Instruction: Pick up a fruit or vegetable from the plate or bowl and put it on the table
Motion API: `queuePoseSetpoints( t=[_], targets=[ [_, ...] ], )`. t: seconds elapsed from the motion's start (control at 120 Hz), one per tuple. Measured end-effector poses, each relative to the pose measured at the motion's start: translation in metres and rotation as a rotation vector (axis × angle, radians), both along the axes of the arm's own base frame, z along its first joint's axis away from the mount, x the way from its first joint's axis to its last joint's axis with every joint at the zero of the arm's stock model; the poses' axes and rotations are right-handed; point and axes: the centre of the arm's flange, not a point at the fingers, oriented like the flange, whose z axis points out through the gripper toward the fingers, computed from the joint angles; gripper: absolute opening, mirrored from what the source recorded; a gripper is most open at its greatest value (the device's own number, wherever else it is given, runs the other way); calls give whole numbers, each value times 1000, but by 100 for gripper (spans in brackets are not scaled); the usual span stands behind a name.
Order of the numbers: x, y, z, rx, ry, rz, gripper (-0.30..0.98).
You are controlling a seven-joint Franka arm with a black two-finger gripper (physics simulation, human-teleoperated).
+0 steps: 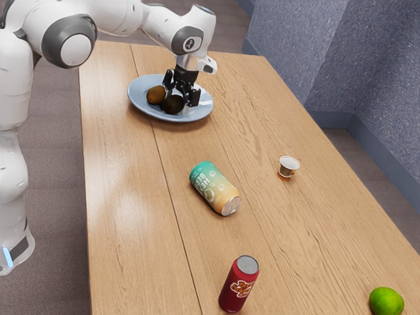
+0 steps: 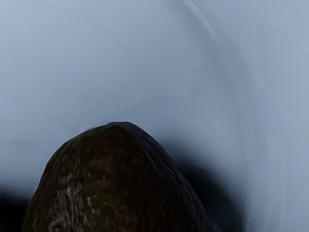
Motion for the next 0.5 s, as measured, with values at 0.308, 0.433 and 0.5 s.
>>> queuePoseSetpoints(
  t=[0.308,0.433,0.5],
  targets=[
    [0,1,0,7,-1,-1,33],
    [4,3,12,25,-21,-2,31],
    [8,4,25,41,-44,-5,31]
  ],
)
